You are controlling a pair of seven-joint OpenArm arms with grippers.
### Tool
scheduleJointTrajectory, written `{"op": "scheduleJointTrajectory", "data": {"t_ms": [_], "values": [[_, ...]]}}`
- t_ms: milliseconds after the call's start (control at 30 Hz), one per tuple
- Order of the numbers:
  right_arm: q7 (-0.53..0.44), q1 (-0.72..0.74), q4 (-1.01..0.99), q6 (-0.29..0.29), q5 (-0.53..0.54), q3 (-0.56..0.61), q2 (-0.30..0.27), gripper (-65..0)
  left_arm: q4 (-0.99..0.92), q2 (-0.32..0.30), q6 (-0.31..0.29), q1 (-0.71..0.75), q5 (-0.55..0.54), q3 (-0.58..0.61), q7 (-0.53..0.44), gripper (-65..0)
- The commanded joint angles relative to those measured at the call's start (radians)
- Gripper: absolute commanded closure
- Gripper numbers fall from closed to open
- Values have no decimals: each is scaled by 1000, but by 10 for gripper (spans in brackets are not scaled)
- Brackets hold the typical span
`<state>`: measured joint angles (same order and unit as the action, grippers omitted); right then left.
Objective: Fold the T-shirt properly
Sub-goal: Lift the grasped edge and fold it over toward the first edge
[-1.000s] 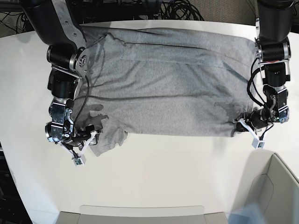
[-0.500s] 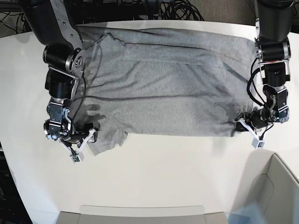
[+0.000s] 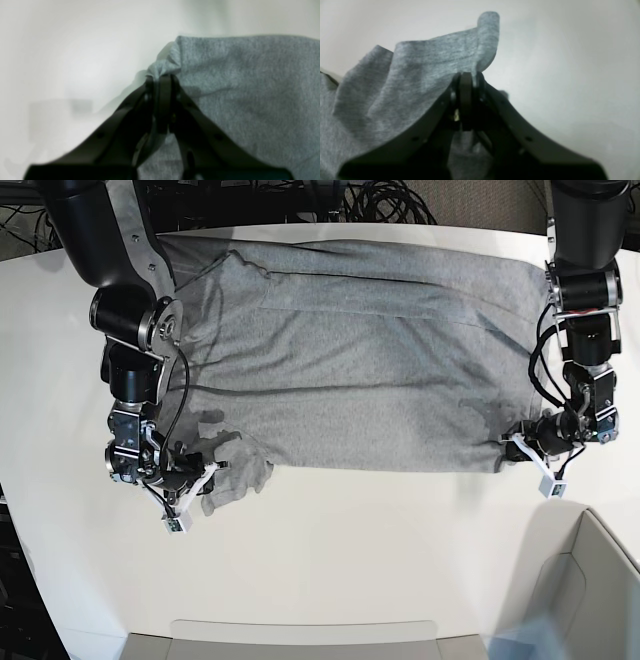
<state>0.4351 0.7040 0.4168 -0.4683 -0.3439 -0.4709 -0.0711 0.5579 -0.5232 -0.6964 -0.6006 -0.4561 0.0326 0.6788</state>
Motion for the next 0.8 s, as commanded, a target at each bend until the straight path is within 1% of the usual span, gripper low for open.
{"op": "scheduleJointTrajectory", "data": {"t_ms": [0, 100, 233, 400, 633, 767], "values": [[64, 24, -3, -7, -28, 5, 4, -9, 15, -16, -2, -32, -13, -4, -17, 0], [63, 55, 3, -10, -24, 5, 4, -3, 15, -16, -2, -32, -13, -10, -21, 0], [31, 107, 3, -10, -22, 5, 6, 0, 15, -16, -2, -38, -13, -12, -26, 0], [29, 167, 3, -8, -25, 5, 18, 0, 15, -19, -2, -40, -14, -12, -26, 0], [37, 187, 4, -8, -27, 5, 20, 0, 15, -21, -2, -40, -16, -15, -26, 0], [38, 185, 4, -8, -28, 5, 20, 0, 15, -22, -2, -34, -16, -101, -15, 0]]}}
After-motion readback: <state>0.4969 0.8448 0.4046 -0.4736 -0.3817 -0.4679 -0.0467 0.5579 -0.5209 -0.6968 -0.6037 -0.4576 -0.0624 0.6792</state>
